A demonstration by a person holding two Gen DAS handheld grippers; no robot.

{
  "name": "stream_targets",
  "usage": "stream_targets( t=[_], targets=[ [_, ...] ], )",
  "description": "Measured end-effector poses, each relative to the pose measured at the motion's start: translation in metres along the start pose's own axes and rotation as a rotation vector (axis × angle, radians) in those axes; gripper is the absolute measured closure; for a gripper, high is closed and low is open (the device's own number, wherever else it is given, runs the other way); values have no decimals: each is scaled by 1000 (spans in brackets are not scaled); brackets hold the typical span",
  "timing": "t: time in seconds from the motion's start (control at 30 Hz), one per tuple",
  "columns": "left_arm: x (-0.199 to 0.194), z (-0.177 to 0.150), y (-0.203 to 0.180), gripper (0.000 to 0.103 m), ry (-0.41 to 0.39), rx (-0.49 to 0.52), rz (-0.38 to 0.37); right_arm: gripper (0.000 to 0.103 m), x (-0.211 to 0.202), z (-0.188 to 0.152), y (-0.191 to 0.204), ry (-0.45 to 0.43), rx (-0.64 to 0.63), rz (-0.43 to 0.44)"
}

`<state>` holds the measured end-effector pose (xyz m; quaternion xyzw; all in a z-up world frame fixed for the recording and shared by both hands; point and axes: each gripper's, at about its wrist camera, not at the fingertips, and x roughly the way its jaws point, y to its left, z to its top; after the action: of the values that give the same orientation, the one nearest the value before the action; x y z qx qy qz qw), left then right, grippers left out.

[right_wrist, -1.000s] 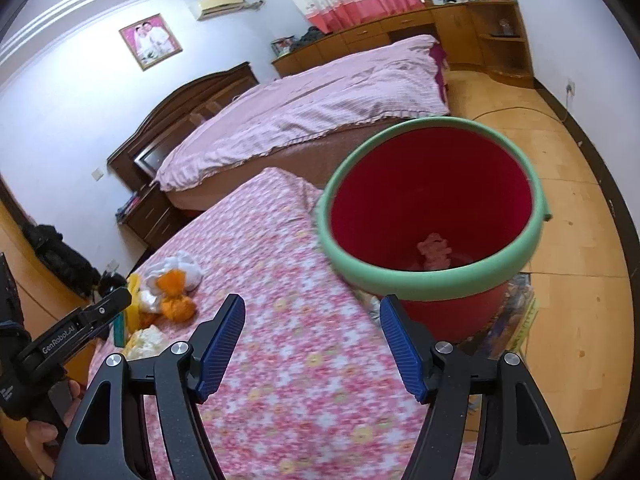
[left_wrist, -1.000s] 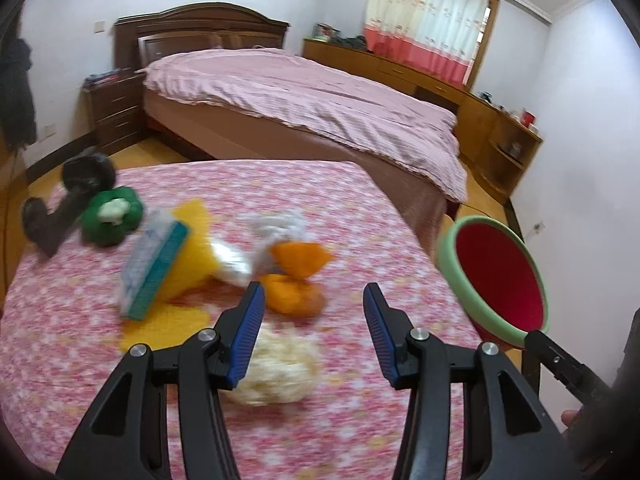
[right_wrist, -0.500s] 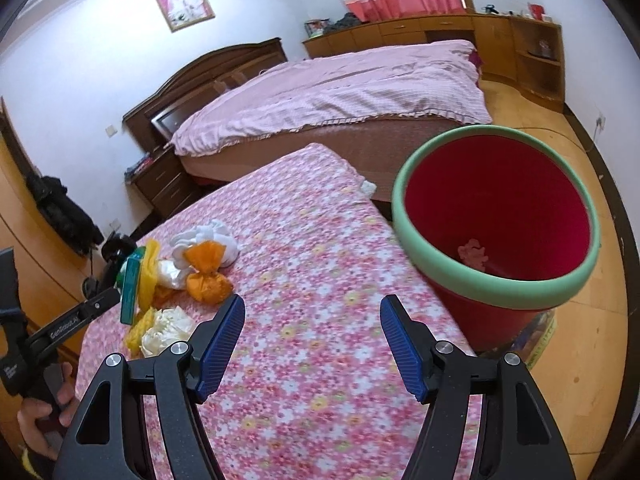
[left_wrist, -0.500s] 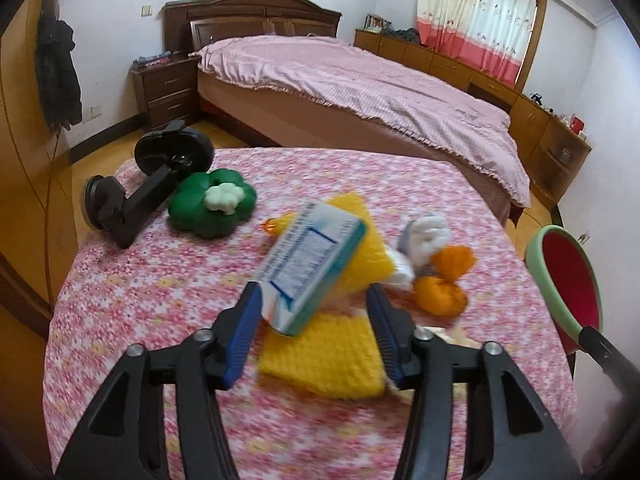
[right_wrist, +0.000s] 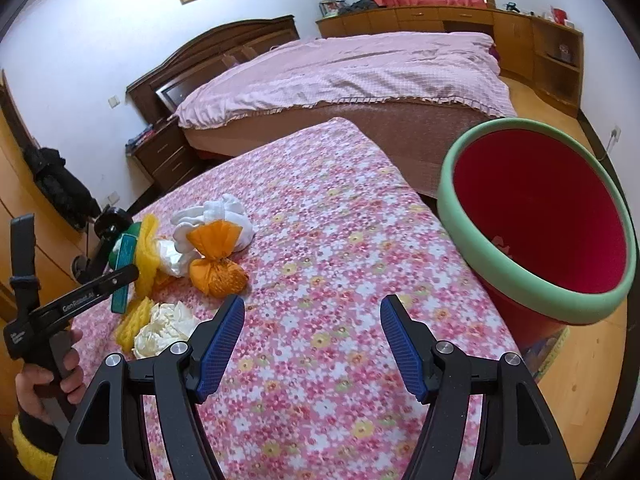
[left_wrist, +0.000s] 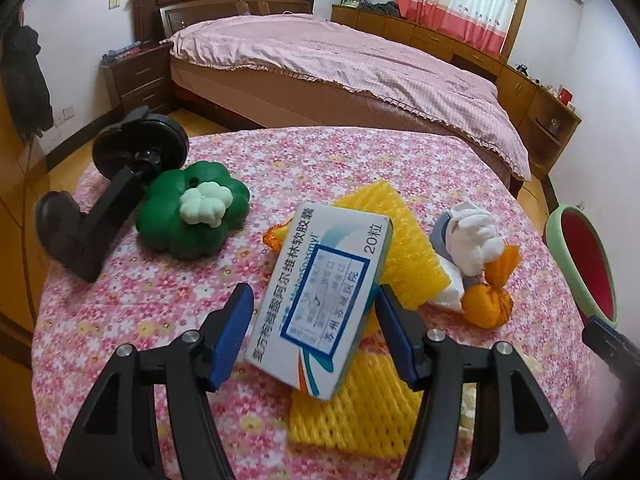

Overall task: Collect trash
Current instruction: 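Grasp the white medicine box with the left tool while the right tool grasps the orange candy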

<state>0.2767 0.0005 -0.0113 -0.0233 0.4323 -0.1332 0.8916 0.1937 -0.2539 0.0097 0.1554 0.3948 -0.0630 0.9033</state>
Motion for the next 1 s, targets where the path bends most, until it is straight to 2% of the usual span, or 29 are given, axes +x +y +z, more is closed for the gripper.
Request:
stream_targets(
  t=[0.27,0.4,0.43,0.47,0.67,1.0],
  targets=[
    [6,-5,22,40,-12,-83,12,31,18,6,17,8,-46,0],
    [8,-9,37,40,-15,-154,-35,31,30,9,29,21,-59,11],
    [8,-11,41,43,-19,-169,-41,31,34,9,32,23,-64,14],
    [9,-12,42,50,-20,-173,-40,31,36,10,35,25,-70,16],
    [7,-17,48,51,-33,-182,-11,31,57,13,54,48,-102,25],
    [8,-20,41,51,-43,-128,49,31,86,15,68,81,-120,37]
  ],
)
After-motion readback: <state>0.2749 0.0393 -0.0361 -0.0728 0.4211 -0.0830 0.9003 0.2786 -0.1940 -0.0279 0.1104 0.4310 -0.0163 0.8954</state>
